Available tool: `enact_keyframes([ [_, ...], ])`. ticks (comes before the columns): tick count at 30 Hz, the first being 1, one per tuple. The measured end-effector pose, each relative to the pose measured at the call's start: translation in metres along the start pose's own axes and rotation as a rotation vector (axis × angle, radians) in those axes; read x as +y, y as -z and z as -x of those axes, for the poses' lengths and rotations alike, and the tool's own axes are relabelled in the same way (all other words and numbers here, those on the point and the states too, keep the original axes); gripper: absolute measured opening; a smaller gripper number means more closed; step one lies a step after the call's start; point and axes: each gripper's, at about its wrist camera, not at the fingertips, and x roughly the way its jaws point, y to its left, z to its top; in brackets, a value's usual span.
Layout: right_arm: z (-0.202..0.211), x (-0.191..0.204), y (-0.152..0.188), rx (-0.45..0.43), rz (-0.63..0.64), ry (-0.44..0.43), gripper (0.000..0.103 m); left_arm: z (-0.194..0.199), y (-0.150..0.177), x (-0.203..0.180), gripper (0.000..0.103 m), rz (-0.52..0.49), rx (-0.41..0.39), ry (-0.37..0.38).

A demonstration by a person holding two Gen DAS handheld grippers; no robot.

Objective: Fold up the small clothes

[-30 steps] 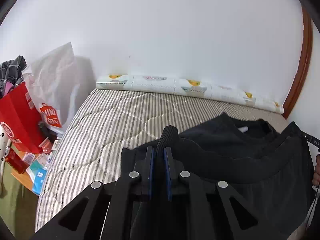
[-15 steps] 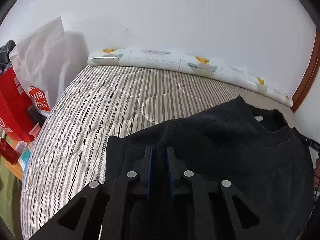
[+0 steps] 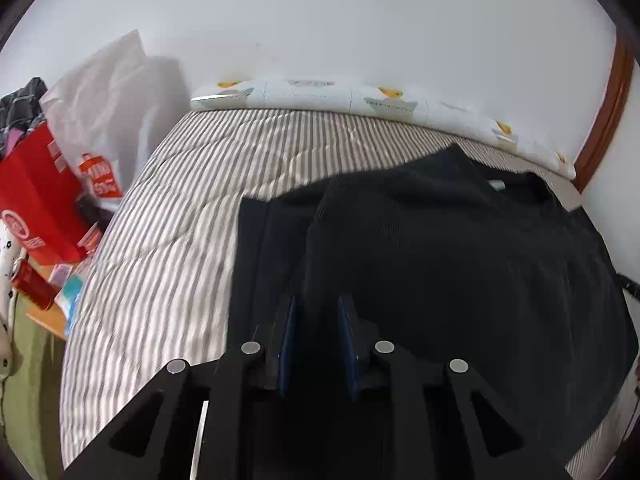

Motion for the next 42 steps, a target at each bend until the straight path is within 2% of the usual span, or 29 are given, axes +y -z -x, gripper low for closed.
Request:
enact_keyframes([
  [3,0.024,-0.004,0.006,-0.016,-0.03,0.0,0.034,0.019,0.022,0.006,0.022,-0.001,-0.001,0.002],
  [5,0.043,0.005,0.009,-0.054,-0.025,-0.011,0.038,0.029,0.032,0.011,0.022,0.006,-0.007,0.001],
  [7,0.056,0.019,0.01,-0.074,-0.01,-0.023,0.049,0.037,0.046,0.019,0.022,0.028,0.002,0.009],
  [9,0.065,0.037,0.013,-0.085,0.003,-0.042,0.051,0.043,0.064,0.029,0.022,0.059,0.022,0.025],
  [12,0.071,0.072,0.022,-0.066,0.047,-0.063,0.053,0.056,0.084,0.041,0.025,0.079,0.01,0.048],
  [14,0.075,0.102,0.031,-0.058,0.081,-0.066,0.053,0.069,0.097,0.05,0.034,0.093,-0.007,0.063],
  [19,0.089,0.179,0.06,-0.075,0.205,-0.111,0.061,0.087,0.12,0.074,0.045,0.144,-0.002,0.106],
  [21,0.093,0.213,0.073,-0.102,0.277,-0.106,0.066,0.092,0.13,0.083,0.045,0.148,0.004,0.098],
  [22,0.095,0.232,0.082,-0.109,0.31,-0.105,0.066,0.096,0.134,0.087,0.045,0.138,0.008,0.071],
  [25,0.098,0.276,0.101,-0.081,0.366,-0.172,0.067,0.103,0.144,0.101,0.047,0.131,0.002,0.031],
  [32,0.117,0.367,0.157,-0.062,0.554,-0.283,0.067,0.106,0.157,0.123,0.052,0.127,0.029,0.047],
  [35,0.125,0.399,0.175,-0.091,0.635,-0.292,0.067,0.108,0.158,0.129,0.057,0.122,0.019,0.069],
  [40,0.122,0.439,0.191,-0.104,0.755,-0.311,0.067,0.104,0.158,0.136,0.057,0.135,0.03,0.095],
  [42,0.114,0.453,0.194,-0.113,0.787,-0.292,0.066,0.103,0.157,0.137,0.058,0.129,0.022,0.098],
])
